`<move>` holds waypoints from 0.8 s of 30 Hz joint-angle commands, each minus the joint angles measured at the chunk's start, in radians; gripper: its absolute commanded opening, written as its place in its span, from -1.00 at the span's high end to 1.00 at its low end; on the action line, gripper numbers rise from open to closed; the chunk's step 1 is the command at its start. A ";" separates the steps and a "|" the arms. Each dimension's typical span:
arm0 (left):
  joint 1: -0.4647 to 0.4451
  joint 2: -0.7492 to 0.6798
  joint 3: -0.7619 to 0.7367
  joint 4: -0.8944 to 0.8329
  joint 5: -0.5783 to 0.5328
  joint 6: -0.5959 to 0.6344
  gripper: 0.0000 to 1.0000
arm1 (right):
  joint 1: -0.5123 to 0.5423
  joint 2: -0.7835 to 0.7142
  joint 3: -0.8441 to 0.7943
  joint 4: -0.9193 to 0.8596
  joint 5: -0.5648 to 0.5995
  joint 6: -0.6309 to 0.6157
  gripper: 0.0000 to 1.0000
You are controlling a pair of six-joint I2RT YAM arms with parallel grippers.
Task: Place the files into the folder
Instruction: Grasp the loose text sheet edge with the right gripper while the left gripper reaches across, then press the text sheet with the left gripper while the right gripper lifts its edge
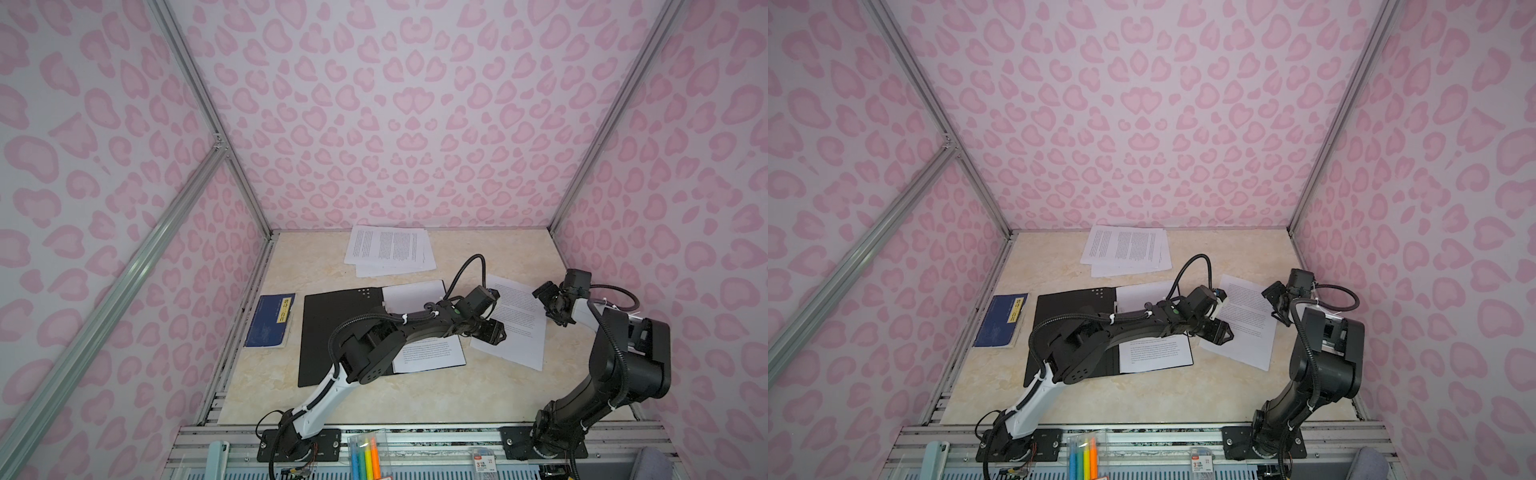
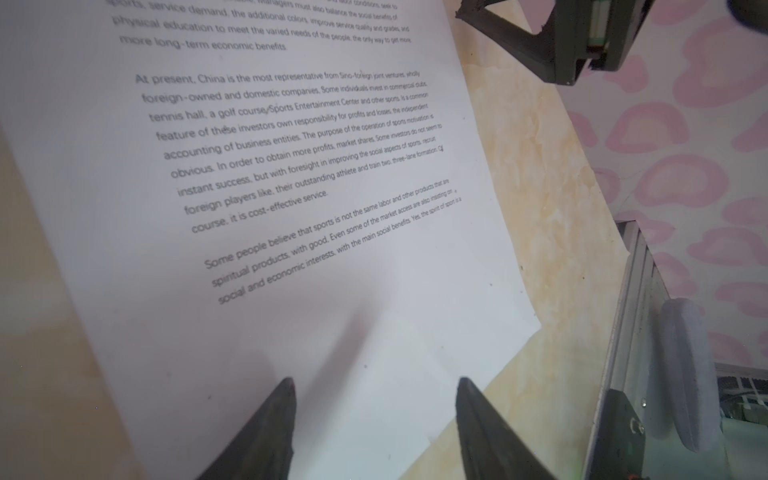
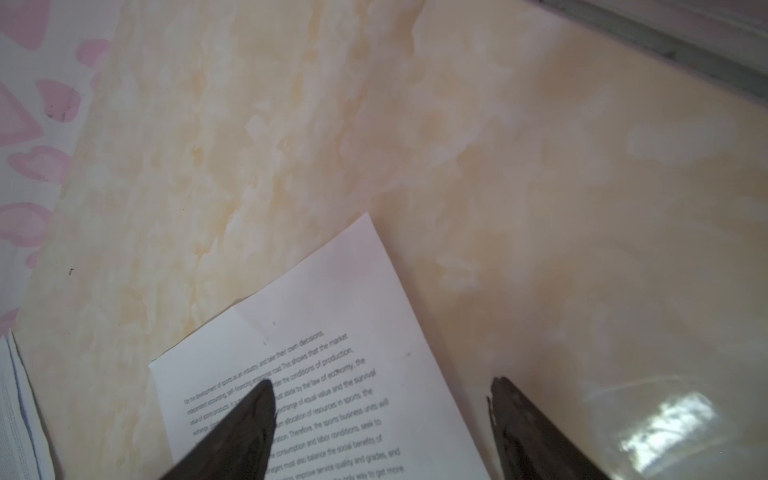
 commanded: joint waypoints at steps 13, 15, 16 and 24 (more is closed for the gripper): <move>0.043 0.039 -0.014 -0.149 -0.059 0.038 -0.13 | -0.025 0.058 -0.045 0.095 -0.295 0.057 -0.64; 0.048 0.034 -0.025 -0.157 -0.056 0.043 -0.13 | -0.028 0.052 -0.077 0.110 -0.351 0.079 -0.64; 0.051 0.035 -0.027 -0.156 -0.052 0.043 -0.13 | -0.028 0.048 -0.102 0.129 -0.384 0.101 -0.64; 0.057 0.056 -0.023 -0.164 -0.025 0.052 -0.13 | -0.083 -0.068 -0.264 0.207 -0.500 0.159 -0.65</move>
